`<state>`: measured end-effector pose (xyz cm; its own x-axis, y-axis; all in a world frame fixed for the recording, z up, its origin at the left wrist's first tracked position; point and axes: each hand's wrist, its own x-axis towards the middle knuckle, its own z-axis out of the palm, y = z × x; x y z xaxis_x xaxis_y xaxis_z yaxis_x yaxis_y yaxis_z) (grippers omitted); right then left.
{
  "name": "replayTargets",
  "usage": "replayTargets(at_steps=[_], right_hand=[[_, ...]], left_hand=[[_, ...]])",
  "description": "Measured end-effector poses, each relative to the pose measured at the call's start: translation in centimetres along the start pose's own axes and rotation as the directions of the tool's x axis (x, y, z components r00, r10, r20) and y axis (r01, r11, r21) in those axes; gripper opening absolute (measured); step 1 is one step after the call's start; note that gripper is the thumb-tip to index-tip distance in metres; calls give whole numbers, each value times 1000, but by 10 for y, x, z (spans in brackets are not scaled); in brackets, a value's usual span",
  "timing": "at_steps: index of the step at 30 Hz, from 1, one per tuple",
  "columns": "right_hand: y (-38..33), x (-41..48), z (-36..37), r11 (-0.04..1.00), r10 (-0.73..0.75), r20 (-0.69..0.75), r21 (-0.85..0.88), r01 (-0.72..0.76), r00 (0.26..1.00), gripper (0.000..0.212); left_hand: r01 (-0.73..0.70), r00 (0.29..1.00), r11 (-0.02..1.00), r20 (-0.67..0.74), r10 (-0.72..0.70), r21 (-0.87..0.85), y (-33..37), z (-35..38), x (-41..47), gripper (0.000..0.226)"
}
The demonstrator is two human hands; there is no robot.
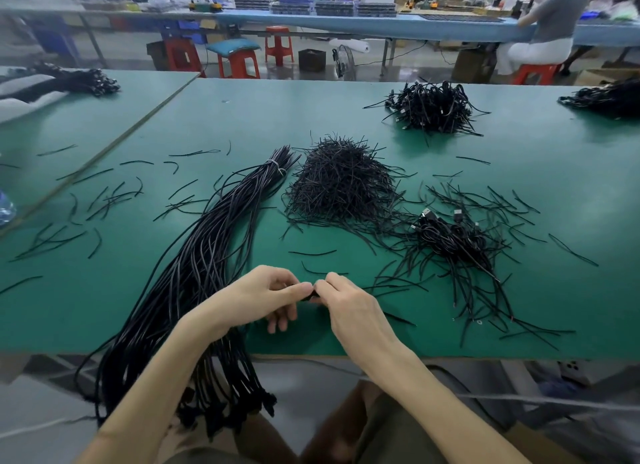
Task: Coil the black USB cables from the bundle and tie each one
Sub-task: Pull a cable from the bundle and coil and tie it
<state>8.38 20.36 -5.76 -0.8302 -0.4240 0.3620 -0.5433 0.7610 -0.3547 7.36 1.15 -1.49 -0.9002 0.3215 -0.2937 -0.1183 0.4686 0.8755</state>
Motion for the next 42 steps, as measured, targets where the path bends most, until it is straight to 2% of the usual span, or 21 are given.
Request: replayTargets(at_steps=[4, 7, 11, 14, 15, 18, 20, 22, 25, 27, 30, 33, 36, 38, 42], right_hand=[[-3, -1, -1, 999, -37, -39, -24, 36, 999, 16], [-4, -1, 0, 999, -20, -65, -34, 18, 998, 16], [-2, -2, 1, 998, -16, -91, -66, 10, 996, 14], [0, 1, 1, 994, -49, -164, -101, 33, 985, 3], [0, 2, 1, 993, -41, -202, -119, 16, 978, 6], [1, 3, 1, 973, -13, -290, -224, -55, 957, 41], [0, 1, 0, 962, -48, -305, -269, -37, 951, 50], [-1, -1, 1, 968, -67, -291, -252, -8, 954, 45], [1, 4, -1, 993, 67, -268, -72, -89, 961, 33], [9, 14, -6, 980, 198, -227, 60, -189, 954, 26], [30, 40, -12, 965, 263, -169, 35, -261, 950, 22], [43, 64, -9, 942, 336, -22, 22, -336, 942, 21], [45, 72, 4, 898, 404, 17, 182, -400, 914, 6], [43, 70, 11, 881, 421, -29, 249, -402, 906, 10], [45, 66, 19, 954, 296, -70, -34, -299, 953, 9]], left_hand=[[-75, 995, 954, 82, 53, 291, 10, 3, 2, 43], [-85, 996, 919, 61, 67, 386, 14, 8, 6, 47], [-94, 995, 923, 48, 82, 372, 9, 12, 11, 52], [-136, 990, 941, 2, 142, 311, 4, 14, 15, 47], [-157, 985, 938, -21, 172, 308, 4, 14, 17, 45], [-193, 953, 927, -163, 256, 322, 3, 12, 29, 40], [-193, 919, 952, -296, 261, 239, 3, 8, 40, 42], [-188, 898, 980, -394, 196, 58, 2, 1, 52, 43], [-197, 892, 952, -445, 76, -233, 1, -12, 66, 40], [-217, 888, 923, -458, 51, -318, -3, -17, 73, 39], [-210, 888, 919, -458, 37, -333, -11, -17, 81, 40], [-214, 885, 923, -464, 45, -319, -15, -14, 85, 40], [-236, 877, 909, -479, 47, -343, -18, -14, 85, 39], [-250, 870, 903, -490, 52, -349, -19, -12, 84, 39], [-257, 863, 903, -502, 53, -346, -20, -11, 84, 40]])
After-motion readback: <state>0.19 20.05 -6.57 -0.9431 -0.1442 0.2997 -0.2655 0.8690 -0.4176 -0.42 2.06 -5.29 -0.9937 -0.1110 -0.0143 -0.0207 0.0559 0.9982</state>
